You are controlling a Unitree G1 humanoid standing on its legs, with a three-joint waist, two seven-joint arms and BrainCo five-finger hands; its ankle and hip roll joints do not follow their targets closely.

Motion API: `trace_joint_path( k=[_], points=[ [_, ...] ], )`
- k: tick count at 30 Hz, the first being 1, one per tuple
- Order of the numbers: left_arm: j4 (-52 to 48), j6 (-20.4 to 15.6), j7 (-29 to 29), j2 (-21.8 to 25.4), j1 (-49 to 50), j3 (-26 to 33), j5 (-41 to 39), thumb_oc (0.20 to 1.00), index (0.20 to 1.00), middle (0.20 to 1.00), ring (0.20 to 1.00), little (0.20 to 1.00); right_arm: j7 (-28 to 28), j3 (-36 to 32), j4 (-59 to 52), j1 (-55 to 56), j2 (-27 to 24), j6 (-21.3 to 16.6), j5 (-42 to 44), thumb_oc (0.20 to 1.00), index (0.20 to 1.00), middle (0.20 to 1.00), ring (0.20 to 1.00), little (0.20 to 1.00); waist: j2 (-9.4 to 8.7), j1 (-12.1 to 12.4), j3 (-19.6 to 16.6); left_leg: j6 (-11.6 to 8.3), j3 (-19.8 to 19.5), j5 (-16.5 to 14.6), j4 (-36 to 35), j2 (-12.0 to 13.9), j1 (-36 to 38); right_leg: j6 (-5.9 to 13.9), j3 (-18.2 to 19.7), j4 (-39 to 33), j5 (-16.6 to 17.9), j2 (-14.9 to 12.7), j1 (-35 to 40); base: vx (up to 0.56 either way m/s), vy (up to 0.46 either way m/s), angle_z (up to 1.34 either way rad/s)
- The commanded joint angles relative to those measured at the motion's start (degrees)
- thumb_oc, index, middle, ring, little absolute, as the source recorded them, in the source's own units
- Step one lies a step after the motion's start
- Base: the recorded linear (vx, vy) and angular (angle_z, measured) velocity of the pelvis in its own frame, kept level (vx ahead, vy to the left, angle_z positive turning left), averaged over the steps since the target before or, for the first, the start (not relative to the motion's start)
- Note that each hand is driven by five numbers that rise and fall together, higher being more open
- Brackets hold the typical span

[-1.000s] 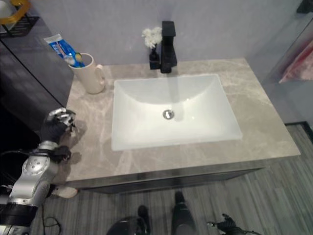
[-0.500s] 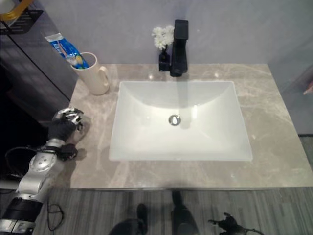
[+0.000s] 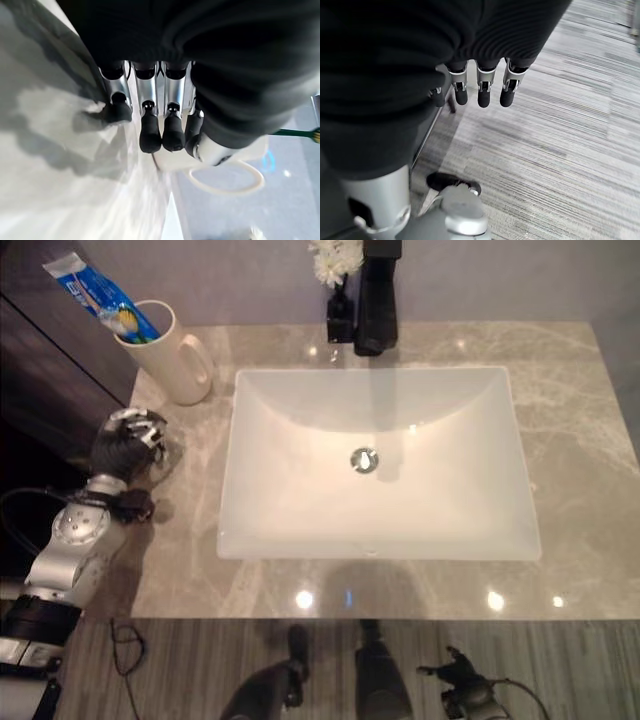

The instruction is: Put brush and paste in cup on sink, flatten towel.

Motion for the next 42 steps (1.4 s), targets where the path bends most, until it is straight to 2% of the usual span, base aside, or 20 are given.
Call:
trace_joint_path(
  k=[1, 11, 28, 38, 42],
  points=[
    [2.3, -1.3, 1.0, 2.2, -1.3, -2.3, -0.1, 0.200, 0.200, 0.200, 0.200, 0.200, 0.6, 1.9, -0.6, 1.0, -0.9, -0.8, 0.1, 1.000, 1.000, 1.000, 1.000, 1.000, -2.90, -1.0, -2.6, -2.45, 0.9, -4.6, 8.6, 0.2, -2.1, 3.61, 3.1, -1.1, 0.8, -5.1, 0.1, 0.02, -0.006, 0.15],
    [6.5, -1.2, 1.0, 1.9, -8.4, -8.3, -0.5, 0.200, 0.200, 0.200, 0.200, 0.200, 0.3, 3.1, 0.9, -0.8, -0.7, -1.1, 1.5, 1.000, 1.000, 1.000, 1.000, 1.000, -2.52, -1.6, -1.3, -2.90, -0.7, -2.9, 6.3, 0.3, -2.6, 3.17, 2.5, 1.5, -0.9, -4.3, -1.4, 0.02, -0.024, 0.13],
    [16.3, -1.2, 2.8, 0.1, -22.3, -16.4, -0.9, 0.200, 0.200, 0.200, 0.200, 0.200, -1.1, 4.4, 5.5, -2.2, -0.3, -0.6, 2.5, 1.000, 1.000, 1.000, 1.000, 1.000, -1.32, -3.4, -0.9, -3.47, -0.3, -1.0, 2.3, 0.8, -2.7, 3.09, 2.7, 3.3, -2.0, -3.6, -3.8, 0.01, -0.012, 0.04],
    [19.7, -0.8, 4.1, -0.1, -23.9, -16.8, 0.7, 0.200, 0.200, 0.200, 0.200, 0.200, -2.3, 3.9, 8.5, -2.4, 0.4, -0.4, 3.2, 1.000, 1.000, 1.000, 1.000, 1.000, -0.55, -3.5, -1.1, -3.59, 0.2, -0.1, -0.4, 1.4, -1.2, 3.15, 3.0, 3.8, -2.5, -3.0, -4.3, 0.03, -0.012, -0.02],
    [16.9, -0.5, 4.3, 2.4, -20.3, -14.1, 1.7, 0.200, 0.200, 0.200, 0.200, 0.200, -2.3, 3.4, 10.0, -1.8, 0.6, 0.1, 2.3, 1.000, 1.000, 1.000, 1.000, 1.000, -0.30, -2.6, -1.3, -3.69, 0.0, -0.3, -0.6, 1.7, -0.8, 3.10, 2.7, 3.9, -3.0, -3.0, -4.0, 0.03, -0.013, -0.03]
  ],
)
